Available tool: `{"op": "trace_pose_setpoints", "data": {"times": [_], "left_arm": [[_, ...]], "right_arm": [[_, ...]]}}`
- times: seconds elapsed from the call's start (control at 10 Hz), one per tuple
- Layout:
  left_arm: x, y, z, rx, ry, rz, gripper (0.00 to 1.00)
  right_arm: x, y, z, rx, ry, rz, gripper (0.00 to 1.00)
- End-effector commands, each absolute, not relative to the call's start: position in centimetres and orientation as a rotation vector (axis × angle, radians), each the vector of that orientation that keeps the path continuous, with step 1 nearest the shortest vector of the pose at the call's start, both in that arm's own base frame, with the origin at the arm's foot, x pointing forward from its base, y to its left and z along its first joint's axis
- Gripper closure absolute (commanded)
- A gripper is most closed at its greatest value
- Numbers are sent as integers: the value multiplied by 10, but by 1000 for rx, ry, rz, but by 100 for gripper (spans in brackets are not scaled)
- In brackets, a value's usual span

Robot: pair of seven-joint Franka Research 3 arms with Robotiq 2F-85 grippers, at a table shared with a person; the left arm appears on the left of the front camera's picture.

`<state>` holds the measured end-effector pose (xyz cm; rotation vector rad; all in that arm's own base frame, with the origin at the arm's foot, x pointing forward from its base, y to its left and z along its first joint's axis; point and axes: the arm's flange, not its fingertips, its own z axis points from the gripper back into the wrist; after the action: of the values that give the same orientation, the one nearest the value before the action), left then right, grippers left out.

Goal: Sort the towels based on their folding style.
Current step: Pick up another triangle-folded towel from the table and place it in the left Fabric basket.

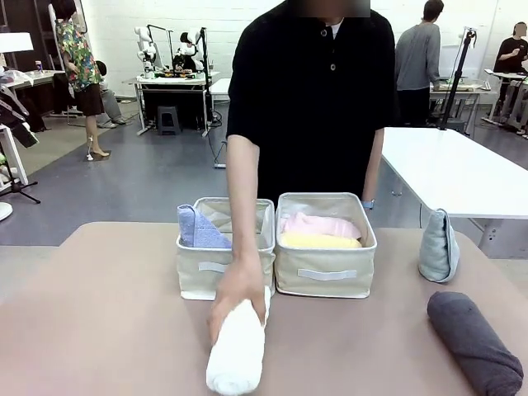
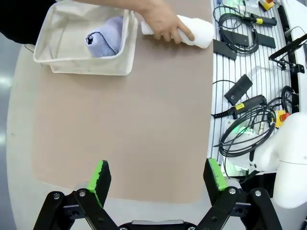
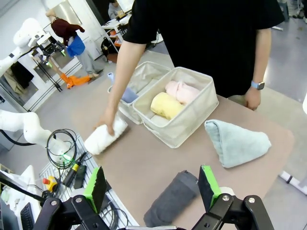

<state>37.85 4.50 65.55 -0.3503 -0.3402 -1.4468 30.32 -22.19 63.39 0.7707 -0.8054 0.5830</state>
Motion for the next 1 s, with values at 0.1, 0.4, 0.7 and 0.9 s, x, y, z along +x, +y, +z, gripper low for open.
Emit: {"op": "trace_pose_setpoints", "data": {"times": [0.1, 0.4, 0.7, 0.9], "left_arm": [[375, 48, 659, -375, -363, -1467, 0], [381, 90, 661, -485, -501, -1410, 0], [362, 190, 656, -807, -874, -1293, 0], [353, 236, 654, -922, -935, -1288, 0]], "right_arm": [[303, -222, 635, 786, -824, 593, 0], [303, -222, 635, 786, -824, 593, 0], [303, -222, 635, 786, -824, 593, 0], [303, -222, 635, 786, -824, 593, 0]]}}
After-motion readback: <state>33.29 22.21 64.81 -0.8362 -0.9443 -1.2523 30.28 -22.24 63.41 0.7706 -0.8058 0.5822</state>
